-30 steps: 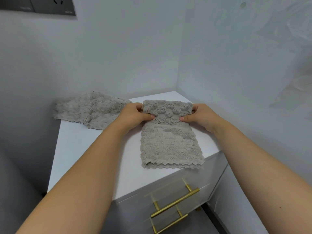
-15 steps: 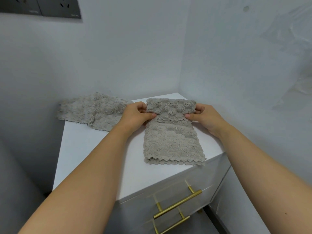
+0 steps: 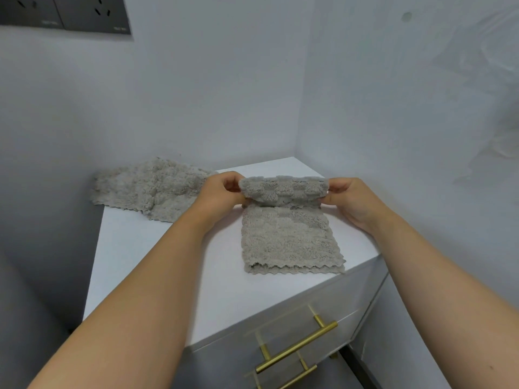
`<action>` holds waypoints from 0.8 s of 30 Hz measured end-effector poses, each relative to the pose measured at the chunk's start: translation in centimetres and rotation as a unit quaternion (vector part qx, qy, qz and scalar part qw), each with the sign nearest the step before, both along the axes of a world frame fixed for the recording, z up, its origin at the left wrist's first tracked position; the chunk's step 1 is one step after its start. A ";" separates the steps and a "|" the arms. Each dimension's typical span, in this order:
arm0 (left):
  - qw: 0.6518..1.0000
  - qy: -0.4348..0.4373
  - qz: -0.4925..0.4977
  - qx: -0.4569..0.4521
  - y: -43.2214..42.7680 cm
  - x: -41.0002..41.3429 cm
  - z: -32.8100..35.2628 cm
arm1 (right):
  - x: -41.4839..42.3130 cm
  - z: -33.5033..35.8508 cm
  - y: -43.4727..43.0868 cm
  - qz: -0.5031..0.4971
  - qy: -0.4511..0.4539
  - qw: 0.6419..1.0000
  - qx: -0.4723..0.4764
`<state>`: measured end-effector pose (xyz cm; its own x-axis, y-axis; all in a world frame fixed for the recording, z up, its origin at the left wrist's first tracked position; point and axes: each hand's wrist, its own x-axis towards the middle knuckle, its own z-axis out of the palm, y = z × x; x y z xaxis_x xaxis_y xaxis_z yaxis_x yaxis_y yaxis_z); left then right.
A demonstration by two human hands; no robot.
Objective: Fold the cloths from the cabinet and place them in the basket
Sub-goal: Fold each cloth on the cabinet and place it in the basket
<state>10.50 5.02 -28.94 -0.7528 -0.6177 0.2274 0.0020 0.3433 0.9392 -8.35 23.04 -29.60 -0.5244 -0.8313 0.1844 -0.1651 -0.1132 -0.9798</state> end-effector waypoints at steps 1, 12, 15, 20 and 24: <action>1.000 -0.015 -0.001 -0.003 0.1 0.2 0.2 | -0.1 0.0 0.0 0.007 0.007 1.000 0.010; 0.978 -0.171 -0.065 -0.102 1.3 0.9 1.7 | 1.4 1.3 0.4 0.017 0.060 0.991 0.117; 0.948 -0.252 -0.067 -0.185 1.1 0.8 2.1 | 1.6 1.4 0.3 0.017 0.095 0.982 0.161; 0.919 -0.319 -0.054 -0.224 1.1 0.8 2.3 | 2.8 1.5 0.5 -0.031 0.121 0.973 0.193; 0.920 -0.318 -0.045 -0.227 1.5 1.0 2.5 | 3.1 1.4 1.0 -0.044 0.104 0.968 0.223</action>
